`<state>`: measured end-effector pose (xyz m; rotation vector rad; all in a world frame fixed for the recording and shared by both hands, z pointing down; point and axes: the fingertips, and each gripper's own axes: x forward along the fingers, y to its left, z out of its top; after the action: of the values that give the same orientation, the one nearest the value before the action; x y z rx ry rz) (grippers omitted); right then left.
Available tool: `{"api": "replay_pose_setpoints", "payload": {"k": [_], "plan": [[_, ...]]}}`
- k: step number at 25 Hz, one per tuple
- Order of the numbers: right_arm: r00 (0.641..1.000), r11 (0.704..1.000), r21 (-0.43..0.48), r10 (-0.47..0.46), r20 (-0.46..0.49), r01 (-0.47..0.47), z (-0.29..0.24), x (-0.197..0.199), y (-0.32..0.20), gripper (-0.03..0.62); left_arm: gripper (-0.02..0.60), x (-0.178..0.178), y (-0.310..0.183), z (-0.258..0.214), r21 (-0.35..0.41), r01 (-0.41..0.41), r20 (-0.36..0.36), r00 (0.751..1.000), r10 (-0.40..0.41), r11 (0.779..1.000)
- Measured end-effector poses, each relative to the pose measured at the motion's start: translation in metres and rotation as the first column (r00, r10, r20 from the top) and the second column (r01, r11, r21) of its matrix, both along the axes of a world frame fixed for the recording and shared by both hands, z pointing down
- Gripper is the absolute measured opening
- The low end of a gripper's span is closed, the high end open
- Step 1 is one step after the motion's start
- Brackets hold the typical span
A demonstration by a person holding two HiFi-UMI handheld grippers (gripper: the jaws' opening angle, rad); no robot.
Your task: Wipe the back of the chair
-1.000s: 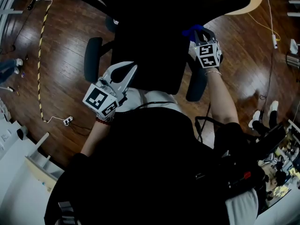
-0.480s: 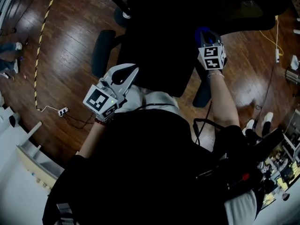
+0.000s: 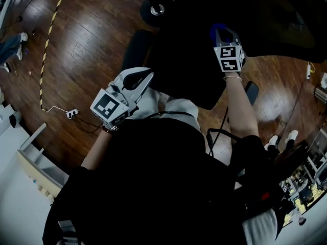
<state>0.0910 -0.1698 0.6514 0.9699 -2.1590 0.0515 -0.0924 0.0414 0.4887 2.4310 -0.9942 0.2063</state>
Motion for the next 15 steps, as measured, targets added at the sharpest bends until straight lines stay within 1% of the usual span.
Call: {"api": "replay_pose_setpoints", "payload": {"k": [5,9,12,15], "plan": [[0.999,1.0,0.018,0.004,0.031,-0.004,0.0,-0.059,-0.006,0.034,0.005,-0.05,-0.018,-0.003,0.011,-0.02,0.016,1.0,0.02,1.0],[0.998,0.999,0.033,-0.037,0.053,0.035,-0.003,-0.114,-0.013,0.034,0.005,-0.083,-0.034,-0.006,0.03,-0.043,0.025,0.999,0.042,0.999],[0.996,0.997,0.035,-0.069,0.061,0.067,-0.005,-0.15,-0.016,0.034,0.005,-0.102,-0.043,-0.008,0.047,-0.025,0.029,0.999,0.023,0.999],[0.994,0.996,0.022,-0.089,0.068,0.088,-0.002,-0.176,-0.014,0.034,0.005,-0.114,-0.044,-0.011,0.057,-0.005,0.024,1.0,0.003,0.998]]}}
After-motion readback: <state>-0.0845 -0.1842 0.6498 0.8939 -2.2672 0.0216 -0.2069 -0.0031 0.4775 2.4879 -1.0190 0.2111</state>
